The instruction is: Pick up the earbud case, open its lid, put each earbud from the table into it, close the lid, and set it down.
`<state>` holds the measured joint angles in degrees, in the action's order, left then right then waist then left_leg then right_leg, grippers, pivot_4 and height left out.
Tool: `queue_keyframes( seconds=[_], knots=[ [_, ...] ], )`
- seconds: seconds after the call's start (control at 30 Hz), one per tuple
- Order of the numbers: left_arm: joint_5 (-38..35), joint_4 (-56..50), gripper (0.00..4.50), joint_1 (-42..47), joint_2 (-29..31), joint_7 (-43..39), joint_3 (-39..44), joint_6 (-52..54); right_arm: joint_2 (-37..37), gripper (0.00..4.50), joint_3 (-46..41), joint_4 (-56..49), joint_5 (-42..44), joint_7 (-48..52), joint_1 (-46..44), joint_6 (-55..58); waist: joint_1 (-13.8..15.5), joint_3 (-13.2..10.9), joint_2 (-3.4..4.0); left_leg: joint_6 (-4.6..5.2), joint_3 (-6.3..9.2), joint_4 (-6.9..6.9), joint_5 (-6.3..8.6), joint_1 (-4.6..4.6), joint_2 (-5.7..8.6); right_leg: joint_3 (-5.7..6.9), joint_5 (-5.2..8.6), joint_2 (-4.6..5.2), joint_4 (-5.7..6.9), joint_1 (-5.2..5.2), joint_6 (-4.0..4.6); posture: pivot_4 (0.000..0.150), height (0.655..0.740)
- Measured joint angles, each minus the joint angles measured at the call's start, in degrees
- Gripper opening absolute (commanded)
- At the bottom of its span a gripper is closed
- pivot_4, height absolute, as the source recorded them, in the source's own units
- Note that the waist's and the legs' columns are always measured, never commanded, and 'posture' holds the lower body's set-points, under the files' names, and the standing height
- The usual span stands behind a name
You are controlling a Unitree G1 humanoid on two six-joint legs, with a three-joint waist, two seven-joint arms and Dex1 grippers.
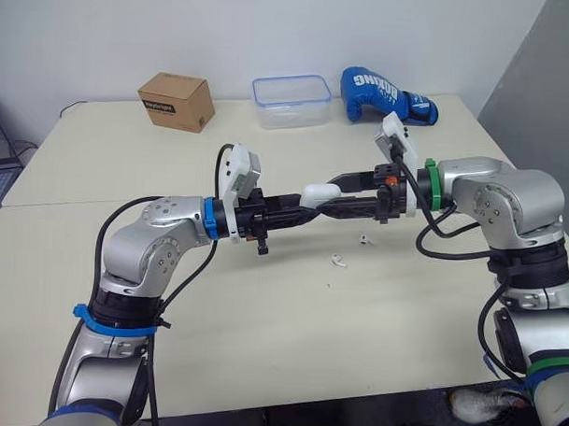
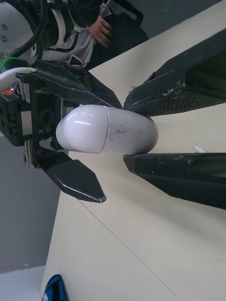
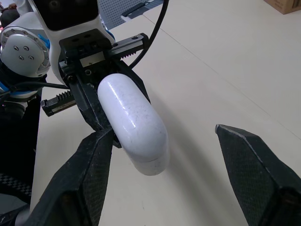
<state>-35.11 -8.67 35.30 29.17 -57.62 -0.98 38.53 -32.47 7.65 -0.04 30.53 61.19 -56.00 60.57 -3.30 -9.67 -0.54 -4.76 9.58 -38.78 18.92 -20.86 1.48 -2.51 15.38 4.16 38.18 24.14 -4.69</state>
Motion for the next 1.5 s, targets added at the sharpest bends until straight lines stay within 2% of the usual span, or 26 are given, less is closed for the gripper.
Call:
queue_keyframes(
  seconds=[0.9, 1.23, 1.5],
  knots=[
    [-0.9, -2.7, 0.71, -3.2, 0.5, 0.7, 0.1, 0.0, 1.5, 3.56, 0.4, 7.7, -0.2, 0.2, -5.5, -2.8, 0.0, 0.0, 0.00, 0.00, 0.00, 0.01, 0.00, 0.00, -0.01, -0.01, 0.00, 0.00, 0.02, 0.01, 0.00, 0.150, 0.7400],
    [-0.9, -2.8, 0.71, -3.3, 0.5, 0.8, 0.4, -0.9, 1.0, 3.56, -0.7, 6.9, 2.4, 3.0, -6.0, -2.2, 0.0, 0.0, 0.00, 0.00, -0.01, 0.01, 0.00, 0.00, -0.01, -0.01, 0.00, 0.00, 0.00, 0.00, 0.00, 0.150, 0.7400],
    [-0.8, -2.5, 0.71, -5.5, 3.4, 0.7, 3.1, -3.3, -4.3, 3.56, 1.4, 11.7, -0.9, 5.9, -10.3, -4.0, 0.0, 0.0, 0.00, 0.00, -0.02, 0.02, 0.00, -0.01, -0.01, -0.01, 0.00, 0.00, -0.03, 0.01, 0.00, 0.150, 0.7400]
  ],
)
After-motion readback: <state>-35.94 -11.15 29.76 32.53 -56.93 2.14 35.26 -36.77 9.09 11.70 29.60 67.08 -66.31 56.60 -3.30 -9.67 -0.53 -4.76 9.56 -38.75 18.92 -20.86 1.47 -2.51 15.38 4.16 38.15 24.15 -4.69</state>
